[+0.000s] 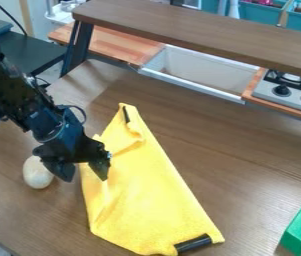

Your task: Unfold the cloth from bottom left to top right

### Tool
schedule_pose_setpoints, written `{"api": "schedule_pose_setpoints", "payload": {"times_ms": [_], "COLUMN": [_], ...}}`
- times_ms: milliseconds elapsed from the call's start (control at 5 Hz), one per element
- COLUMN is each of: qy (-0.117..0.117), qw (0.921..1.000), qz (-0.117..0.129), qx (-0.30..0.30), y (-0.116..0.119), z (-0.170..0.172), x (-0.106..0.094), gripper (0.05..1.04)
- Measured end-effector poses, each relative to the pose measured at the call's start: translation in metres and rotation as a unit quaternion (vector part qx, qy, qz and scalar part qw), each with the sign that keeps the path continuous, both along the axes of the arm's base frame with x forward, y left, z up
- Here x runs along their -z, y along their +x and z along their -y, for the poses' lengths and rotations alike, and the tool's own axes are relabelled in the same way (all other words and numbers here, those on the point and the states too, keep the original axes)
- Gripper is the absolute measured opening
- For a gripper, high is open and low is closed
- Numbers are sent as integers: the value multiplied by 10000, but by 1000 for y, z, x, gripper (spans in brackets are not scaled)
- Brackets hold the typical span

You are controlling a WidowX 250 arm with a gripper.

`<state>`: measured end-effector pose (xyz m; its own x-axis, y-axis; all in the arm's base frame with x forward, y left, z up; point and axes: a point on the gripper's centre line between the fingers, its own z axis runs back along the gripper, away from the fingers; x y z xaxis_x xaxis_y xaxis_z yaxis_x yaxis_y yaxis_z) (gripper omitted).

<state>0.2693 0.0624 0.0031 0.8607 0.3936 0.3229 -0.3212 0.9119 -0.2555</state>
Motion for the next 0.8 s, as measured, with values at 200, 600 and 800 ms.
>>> {"api": "schedule_pose_setpoints", "payload": {"times_ms": [200,600,800], "qy": [-2,-9,27], "qw": [9999,9999,9999], "qz": [118,148,83], "qx": [-31,-77,-125], "y": [2,2,0], "z": [-2,-4,-6], "x": [-1,0,5], "gripper": [955,480,321]}}
